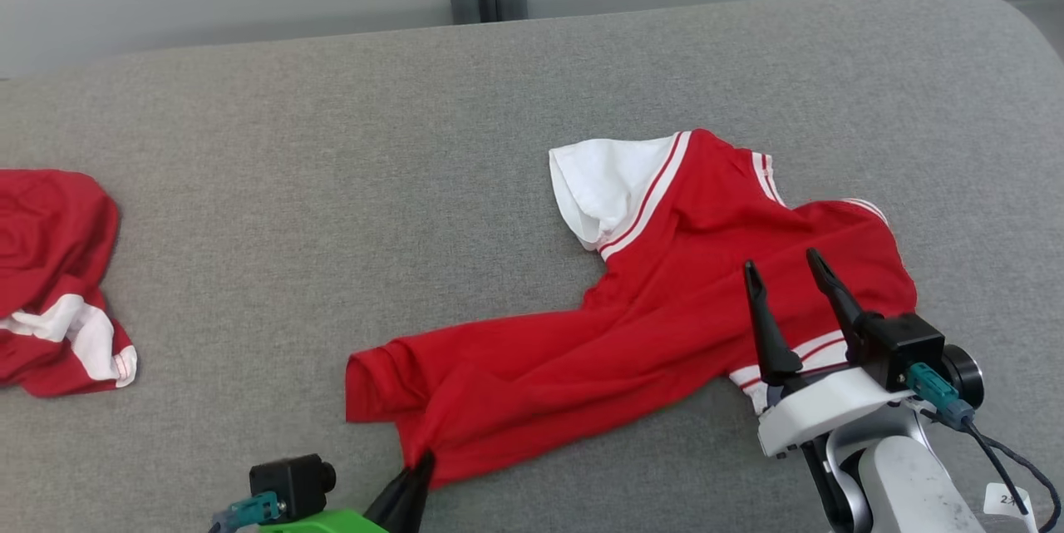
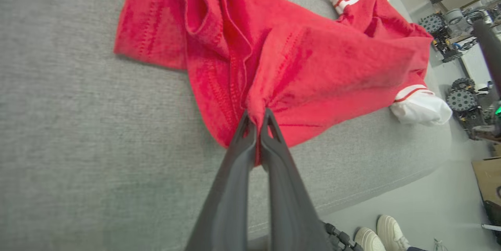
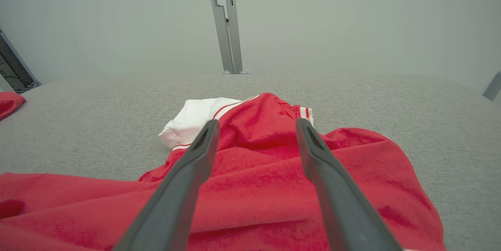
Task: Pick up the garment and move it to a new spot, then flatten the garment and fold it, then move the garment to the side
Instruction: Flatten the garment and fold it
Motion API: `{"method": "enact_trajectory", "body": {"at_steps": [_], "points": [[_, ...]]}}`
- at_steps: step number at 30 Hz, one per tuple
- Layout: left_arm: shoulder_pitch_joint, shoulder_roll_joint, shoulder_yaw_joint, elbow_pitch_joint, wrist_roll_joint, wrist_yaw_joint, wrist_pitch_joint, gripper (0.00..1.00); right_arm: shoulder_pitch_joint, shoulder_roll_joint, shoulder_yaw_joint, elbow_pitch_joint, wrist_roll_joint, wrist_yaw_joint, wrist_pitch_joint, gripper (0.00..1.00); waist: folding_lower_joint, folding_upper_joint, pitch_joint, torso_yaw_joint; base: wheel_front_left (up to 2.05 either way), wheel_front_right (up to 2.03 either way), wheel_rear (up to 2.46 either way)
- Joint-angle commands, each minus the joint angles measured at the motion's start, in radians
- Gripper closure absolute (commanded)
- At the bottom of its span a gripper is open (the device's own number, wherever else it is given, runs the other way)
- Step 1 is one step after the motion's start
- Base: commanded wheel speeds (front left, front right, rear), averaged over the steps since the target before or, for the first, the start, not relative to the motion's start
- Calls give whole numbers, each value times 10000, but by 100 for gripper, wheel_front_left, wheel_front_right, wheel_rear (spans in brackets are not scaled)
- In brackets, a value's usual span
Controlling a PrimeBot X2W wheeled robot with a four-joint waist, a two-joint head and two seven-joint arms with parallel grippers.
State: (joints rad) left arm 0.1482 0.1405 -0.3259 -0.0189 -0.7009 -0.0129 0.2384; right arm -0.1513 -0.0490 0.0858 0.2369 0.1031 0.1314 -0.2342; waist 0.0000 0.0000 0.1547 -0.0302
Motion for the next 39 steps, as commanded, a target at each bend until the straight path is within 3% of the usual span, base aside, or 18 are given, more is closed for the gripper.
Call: {"method": "enact_trajectory", "body": {"at_steps": [1,6,11,17,26,32,34,39], "points": [[-160,60,35,179,173,84,-132,0,32,-26,16,-14,8,-14,21,0,0,0,-52,88,0,0,0],[-393,-26,334,208,163,302,-468,0,58,-25,25,-27,41,-14,31,0,0,0,-125,94,0,0,0],[-718,258,931,-324,201,613,-596,0,165,-26,-45,-36,62,-14,12,0,0,0,-182,55,0,0,0],[-1496,634,895,330,299,833,243,0,135,-25,-14,-27,154,-14,-1,0,0,0,-160,-58,0,0,0],[-2604,436,721,1845,246,1287,1183,0,-64,-25,20,-39,231,-14,-42,0,0,0,79,-435,0,0,0],[-2940,268,588,2217,21,1007,1220,0,-110,-21,16,4,283,-14,-106,0,0,0,214,-585,0,0,0],[-3033,247,517,2306,-10,854,1187,100,-127,-23,15,5,300,-14,-124,0,0,0,242,-620,0,0,0],[-3521,343,496,2587,240,485,586,100,-196,-23,37,10,348,-14,-155,0,0,0,341,-676,0,0,0]]}}
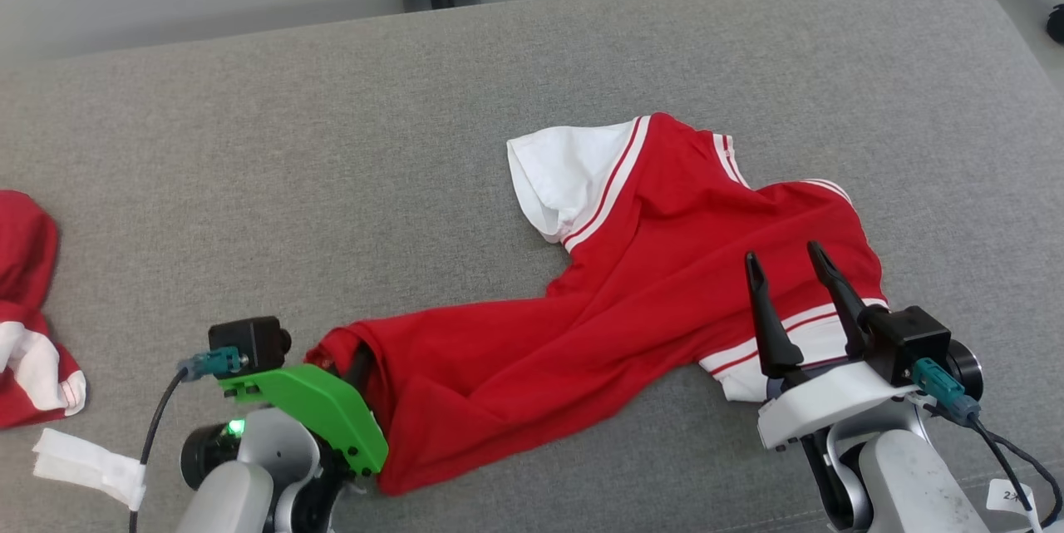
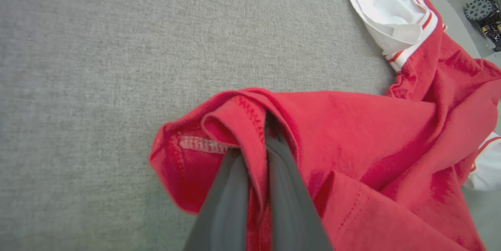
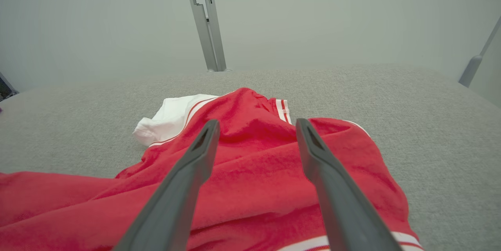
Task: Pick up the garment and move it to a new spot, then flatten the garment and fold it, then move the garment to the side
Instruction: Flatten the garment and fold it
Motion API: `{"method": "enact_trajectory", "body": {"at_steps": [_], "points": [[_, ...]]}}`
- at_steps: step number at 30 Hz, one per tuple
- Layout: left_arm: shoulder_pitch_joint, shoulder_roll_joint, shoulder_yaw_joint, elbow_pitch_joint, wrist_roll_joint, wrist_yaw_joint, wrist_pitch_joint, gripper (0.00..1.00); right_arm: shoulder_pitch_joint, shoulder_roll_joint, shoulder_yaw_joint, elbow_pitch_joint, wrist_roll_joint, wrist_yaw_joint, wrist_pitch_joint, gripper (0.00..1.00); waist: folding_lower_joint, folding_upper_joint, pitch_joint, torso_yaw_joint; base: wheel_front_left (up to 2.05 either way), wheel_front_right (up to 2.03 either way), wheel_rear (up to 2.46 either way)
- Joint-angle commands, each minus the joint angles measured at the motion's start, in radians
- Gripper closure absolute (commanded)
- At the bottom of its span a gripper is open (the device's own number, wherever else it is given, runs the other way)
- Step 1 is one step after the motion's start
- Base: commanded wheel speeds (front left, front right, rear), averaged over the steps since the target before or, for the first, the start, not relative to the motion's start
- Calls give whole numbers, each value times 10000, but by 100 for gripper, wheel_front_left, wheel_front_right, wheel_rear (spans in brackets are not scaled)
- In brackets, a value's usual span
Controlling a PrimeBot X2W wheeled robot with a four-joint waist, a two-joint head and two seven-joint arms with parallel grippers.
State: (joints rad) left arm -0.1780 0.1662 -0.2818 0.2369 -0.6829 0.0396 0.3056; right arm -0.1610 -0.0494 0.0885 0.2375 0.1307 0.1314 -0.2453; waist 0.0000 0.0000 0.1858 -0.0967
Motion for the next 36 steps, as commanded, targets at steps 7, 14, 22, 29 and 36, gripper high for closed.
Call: {"method": "enact_trajectory", "body": {"at_steps": [7,14,22,29,36], "points": [[-1790,267,274,864,814,-424,-1978,100,-302,-19,69,-104,47,-14,-96,0,0,0,430,-140,0,0,0],[-3572,494,546,2314,1072,-669,-2935,100,-542,-21,199,-107,25,-14,-135,0,0,0,913,-450,0,0,0],[-5051,750,865,4016,1116,-789,-3792,100,-741,-16,368,-86,-15,-14,-143,0,0,0,1274,-928,0,0,0],[-5268,613,750,4951,1246,-899,-4529,0,-573,-16,268,-21,15,-14,-175,0,0,0,1178,-801,0,0,0],[-4438,456,564,5173,1169,-1060,-4854,0,-439,-21,265,92,-48,-14,-165,0,0,0,594,-247,0,0,0]]}}
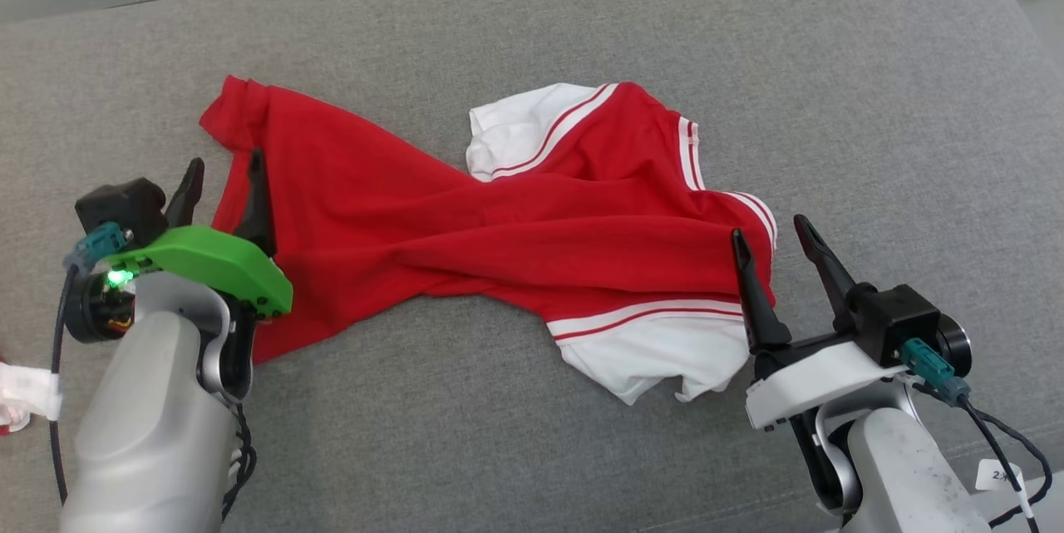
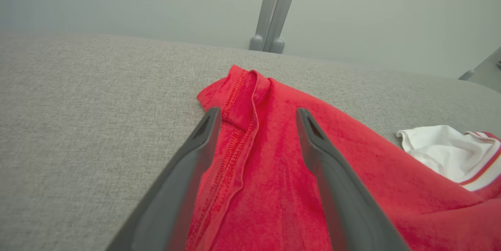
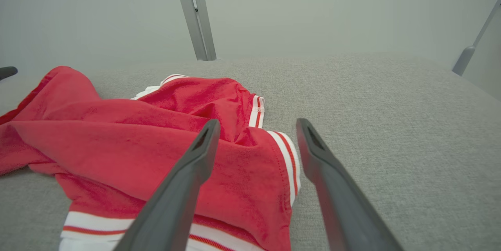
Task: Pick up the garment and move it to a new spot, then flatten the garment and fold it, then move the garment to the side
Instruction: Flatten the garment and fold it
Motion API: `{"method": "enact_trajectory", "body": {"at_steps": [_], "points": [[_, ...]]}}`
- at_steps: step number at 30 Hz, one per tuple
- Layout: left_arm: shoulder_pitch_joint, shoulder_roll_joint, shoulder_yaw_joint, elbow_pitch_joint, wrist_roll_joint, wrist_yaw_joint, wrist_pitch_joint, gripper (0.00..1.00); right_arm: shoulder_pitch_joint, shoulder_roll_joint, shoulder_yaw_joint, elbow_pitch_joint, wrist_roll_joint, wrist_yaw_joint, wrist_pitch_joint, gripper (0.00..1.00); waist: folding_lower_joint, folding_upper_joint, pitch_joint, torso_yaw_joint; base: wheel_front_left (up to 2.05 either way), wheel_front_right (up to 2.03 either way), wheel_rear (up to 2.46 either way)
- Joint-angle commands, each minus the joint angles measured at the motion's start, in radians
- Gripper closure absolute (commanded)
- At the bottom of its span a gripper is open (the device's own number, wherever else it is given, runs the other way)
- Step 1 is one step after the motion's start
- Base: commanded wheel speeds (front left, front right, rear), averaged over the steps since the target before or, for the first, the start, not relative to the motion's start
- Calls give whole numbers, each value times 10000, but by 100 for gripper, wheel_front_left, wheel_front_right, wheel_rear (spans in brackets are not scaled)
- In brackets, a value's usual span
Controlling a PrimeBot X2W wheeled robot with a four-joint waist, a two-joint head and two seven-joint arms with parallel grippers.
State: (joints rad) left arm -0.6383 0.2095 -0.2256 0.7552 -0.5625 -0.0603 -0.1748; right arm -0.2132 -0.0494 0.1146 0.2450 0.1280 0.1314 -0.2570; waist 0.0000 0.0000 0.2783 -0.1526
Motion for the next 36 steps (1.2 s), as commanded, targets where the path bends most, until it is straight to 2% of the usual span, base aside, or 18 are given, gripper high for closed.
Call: {"method": "enact_trajectory", "body": {"at_steps": [1,8,16,25,33,36], "points": [[295,14,-21,-65,-50,-75,-79,0,111,-21,21,22,-21,-14,-33,0,0,0,-412,379,0,0,0],[1746,44,-217,-870,-67,78,-27,0,307,-21,-16,19,36,-14,75,0,0,0,-901,791,0,0,0],[3018,60,-418,-1740,-177,287,314,0,380,-21,-35,-34,120,-14,107,0,0,0,-918,871,0,0,0],[2975,172,-584,-1742,-123,496,828,0,253,-21,16,-90,142,-14,93,0,0,0,-661,680,0,0,0],[2932,227,-615,-1744,-230,459,878,0,211,-21,-49,-41,193,-14,49,0,0,0,-538,529,0,0,0],[2905,247,-655,-1742,-244,418,913,75,182,-19,-66,-16,211,-14,30,0,0,0,-513,518,0,0,0]]}}
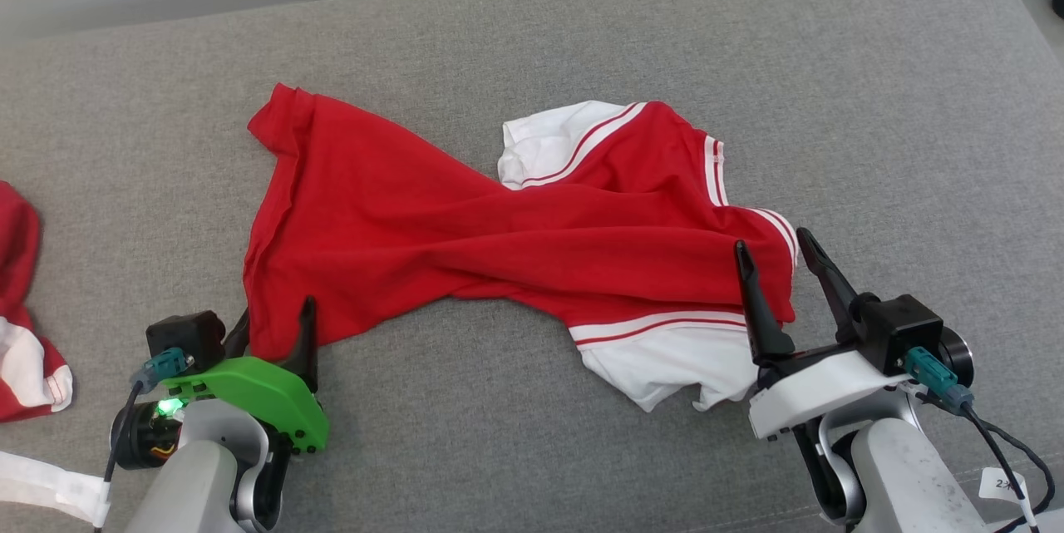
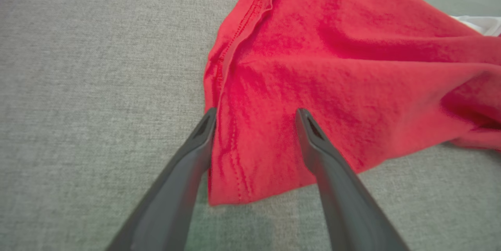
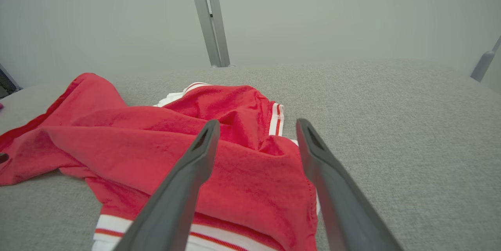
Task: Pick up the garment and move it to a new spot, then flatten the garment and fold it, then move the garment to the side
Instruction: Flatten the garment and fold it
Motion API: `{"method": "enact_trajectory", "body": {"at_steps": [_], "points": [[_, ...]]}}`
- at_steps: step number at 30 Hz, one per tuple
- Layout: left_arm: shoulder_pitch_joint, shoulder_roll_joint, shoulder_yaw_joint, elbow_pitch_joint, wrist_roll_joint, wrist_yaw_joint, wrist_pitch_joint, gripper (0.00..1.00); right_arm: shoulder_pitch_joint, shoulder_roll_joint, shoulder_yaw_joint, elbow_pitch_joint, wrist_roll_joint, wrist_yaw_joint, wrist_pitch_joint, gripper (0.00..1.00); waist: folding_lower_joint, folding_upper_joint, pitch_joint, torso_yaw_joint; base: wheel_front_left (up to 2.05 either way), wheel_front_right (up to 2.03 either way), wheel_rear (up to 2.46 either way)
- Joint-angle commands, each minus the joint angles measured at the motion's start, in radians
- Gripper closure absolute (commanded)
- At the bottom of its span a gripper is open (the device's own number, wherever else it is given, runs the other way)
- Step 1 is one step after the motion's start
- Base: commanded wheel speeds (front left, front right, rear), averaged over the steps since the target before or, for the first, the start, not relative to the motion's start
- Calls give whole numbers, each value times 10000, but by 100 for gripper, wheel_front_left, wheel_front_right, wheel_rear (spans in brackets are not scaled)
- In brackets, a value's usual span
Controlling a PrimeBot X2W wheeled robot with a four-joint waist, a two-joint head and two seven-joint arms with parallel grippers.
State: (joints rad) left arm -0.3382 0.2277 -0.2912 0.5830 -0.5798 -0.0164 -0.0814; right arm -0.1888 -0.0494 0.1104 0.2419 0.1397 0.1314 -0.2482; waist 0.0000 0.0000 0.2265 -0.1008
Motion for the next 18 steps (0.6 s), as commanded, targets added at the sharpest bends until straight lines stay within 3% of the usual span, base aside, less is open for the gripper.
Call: {"method": "enact_trajectory", "body": {"at_steps": [1,14,18], "points": [[-109,84,-18,-33,-63,-48,-47,100,-74,-19,-24,22,101,-14,-64,0,0,0,10,-2,0,0,0],[-346,-6,262,-708,-490,-282,-511,100,-124,-21,16,54,88,-14,-100,0,0,0,43,5,0,0,0],[-767,205,364,-1156,-555,-237,-319,100,-194,-19,102,-23,127,-14,-106,0,0,0,225,-115,0,0,0]]}}
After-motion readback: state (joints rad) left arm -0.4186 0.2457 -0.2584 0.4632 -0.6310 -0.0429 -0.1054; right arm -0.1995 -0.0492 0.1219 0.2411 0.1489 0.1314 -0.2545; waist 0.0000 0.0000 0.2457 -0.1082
